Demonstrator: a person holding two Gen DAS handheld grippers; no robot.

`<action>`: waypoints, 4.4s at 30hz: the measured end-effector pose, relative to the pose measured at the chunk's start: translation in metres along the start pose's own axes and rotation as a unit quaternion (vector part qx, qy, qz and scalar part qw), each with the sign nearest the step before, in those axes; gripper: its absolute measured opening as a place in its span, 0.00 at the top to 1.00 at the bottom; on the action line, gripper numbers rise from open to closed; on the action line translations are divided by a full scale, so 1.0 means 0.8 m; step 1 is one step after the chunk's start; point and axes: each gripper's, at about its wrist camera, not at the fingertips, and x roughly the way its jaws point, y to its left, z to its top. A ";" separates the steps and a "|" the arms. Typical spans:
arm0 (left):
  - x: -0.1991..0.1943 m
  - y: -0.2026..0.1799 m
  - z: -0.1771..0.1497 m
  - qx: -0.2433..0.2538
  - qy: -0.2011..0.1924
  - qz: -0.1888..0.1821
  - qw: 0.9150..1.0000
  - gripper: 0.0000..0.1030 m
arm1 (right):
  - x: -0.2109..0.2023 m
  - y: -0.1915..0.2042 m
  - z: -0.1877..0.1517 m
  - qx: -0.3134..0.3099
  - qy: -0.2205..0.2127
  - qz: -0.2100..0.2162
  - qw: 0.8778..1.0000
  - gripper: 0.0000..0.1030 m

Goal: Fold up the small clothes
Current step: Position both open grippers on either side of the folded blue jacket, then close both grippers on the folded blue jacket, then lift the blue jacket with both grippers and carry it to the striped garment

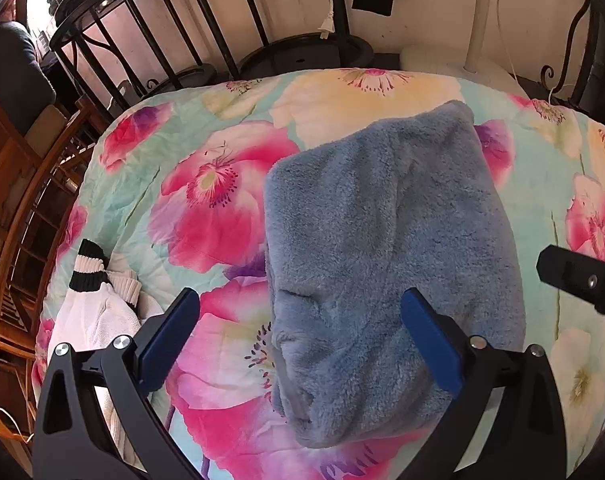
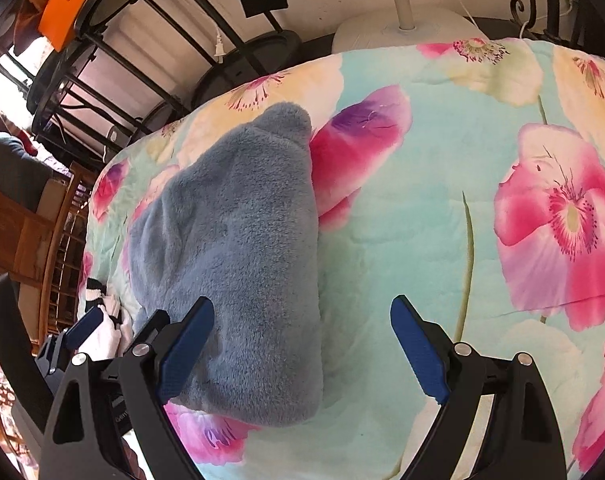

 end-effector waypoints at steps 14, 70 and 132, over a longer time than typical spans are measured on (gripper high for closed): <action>0.023 0.021 0.001 -0.048 0.043 -0.063 0.996 0.05 | 0.007 -0.003 0.003 0.012 0.005 0.007 1.000 0.12; 0.142 0.065 -0.034 -0.204 0.152 -0.330 0.909 0.17 | 0.107 0.014 -0.027 0.006 0.077 0.119 0.990 0.40; -0.275 -0.553 -0.047 0.171 0.026 -0.481 0.860 0.44 | -0.437 -0.500 -0.187 0.247 -0.258 -0.032 0.934 0.47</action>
